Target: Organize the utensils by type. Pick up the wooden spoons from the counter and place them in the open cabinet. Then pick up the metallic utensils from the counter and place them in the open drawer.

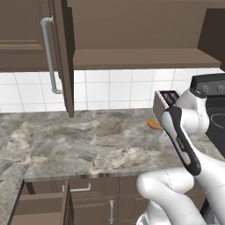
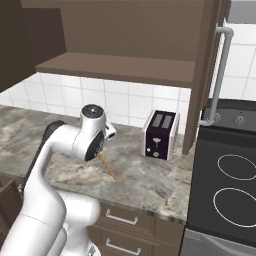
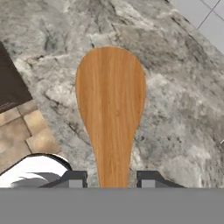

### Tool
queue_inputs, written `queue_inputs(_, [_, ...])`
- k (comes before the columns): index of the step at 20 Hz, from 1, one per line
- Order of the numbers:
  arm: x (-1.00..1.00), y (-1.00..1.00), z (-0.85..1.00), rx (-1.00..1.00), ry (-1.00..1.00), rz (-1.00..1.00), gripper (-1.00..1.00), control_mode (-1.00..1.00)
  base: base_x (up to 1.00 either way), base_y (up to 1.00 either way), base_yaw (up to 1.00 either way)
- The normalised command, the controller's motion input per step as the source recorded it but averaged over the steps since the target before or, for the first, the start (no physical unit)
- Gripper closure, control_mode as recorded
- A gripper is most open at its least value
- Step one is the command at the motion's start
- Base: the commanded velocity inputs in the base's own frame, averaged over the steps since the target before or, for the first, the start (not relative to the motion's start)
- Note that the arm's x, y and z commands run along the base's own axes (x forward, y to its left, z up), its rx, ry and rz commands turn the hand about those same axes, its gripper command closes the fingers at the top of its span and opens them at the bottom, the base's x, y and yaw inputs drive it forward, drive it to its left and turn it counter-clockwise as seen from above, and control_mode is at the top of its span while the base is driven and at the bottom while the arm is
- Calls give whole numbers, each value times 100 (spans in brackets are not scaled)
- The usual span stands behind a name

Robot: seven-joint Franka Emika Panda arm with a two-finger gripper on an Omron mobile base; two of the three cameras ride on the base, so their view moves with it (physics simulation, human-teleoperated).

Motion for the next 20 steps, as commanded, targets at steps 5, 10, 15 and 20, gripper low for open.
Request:
queue_inputs(5, [-2,16,73,-49,-2,45,100,-100,0,0,0])
queue_inputs(10, [-10,12,59,-32,-35,33,100,-100,0,0,0])
queue_inputs(15, [-1,14,58,-14,-48,18,100,-100,0,0,0])
queue_inputs(20, [11,1,64,-1,-48,13,100,-100,0,0,0])
